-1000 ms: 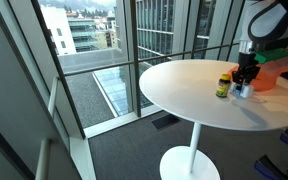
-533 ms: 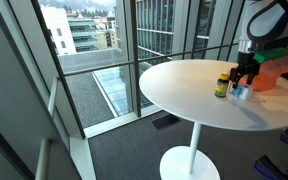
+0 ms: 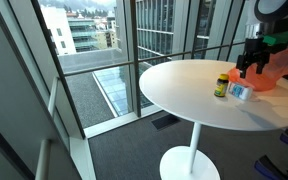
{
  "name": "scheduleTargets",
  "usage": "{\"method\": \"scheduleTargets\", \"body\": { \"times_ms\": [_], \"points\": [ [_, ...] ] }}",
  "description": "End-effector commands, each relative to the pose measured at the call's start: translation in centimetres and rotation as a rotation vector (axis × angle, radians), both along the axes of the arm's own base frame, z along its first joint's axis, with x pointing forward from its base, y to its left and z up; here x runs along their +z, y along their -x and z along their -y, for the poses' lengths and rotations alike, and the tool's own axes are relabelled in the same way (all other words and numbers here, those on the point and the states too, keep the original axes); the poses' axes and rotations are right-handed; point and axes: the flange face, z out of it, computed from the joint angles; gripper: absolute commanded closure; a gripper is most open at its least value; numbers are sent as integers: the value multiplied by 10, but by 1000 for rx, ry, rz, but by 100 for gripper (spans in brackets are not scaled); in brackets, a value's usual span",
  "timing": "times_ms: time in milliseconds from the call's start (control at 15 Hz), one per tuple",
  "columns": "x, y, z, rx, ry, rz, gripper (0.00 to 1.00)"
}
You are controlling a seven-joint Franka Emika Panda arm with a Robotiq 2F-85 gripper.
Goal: Remove the blue box from the plastic and put it on the table
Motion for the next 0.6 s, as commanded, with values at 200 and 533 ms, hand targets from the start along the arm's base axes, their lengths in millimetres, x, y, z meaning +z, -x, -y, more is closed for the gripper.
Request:
{"method": "scheduleTargets", "body": {
  "times_ms": [200, 533],
  "points": [
    [62, 17, 1, 89, -32, -7, 0],
    [68, 12, -1, 81, -28, -3, 0]
  ]
}}
